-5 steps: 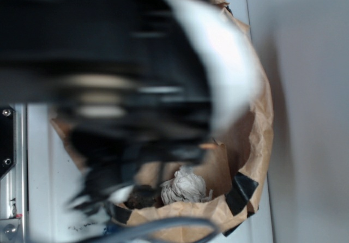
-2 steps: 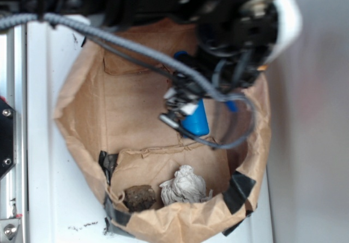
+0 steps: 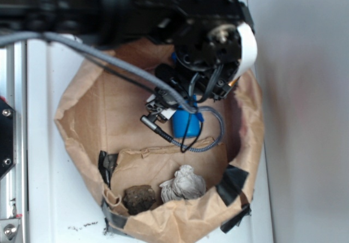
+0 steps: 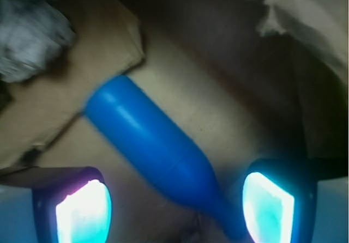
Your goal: Grab the blue bottle.
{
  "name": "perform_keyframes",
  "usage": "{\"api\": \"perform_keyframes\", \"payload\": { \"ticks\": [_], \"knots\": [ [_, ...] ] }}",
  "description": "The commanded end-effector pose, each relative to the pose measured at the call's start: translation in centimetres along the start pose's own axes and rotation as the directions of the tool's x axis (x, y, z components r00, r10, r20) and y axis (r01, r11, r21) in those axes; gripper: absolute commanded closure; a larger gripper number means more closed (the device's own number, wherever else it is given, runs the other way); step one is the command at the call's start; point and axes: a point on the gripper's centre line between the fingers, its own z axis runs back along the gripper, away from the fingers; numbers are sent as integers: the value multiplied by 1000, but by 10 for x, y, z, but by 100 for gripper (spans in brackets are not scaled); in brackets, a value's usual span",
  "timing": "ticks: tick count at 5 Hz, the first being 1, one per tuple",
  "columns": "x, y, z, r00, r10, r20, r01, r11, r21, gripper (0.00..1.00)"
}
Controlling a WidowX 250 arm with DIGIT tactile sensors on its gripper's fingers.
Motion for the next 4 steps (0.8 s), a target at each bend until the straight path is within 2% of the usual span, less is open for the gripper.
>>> {"api": "perform_keyframes", "payload": {
  "ticks": [1, 2, 3, 4],
  "knots": [
    [32, -4, -25, 997, -71, -16, 71, 997, 42, 0],
    [20, -5, -8, 991, -114, 68, 114, 993, 10, 0],
    [5, -4, 3, 972, -144, 188, 147, 989, -4, 0],
    [-2, -2, 4, 956, -141, 258, 143, 990, 12, 0]
  ]
}}
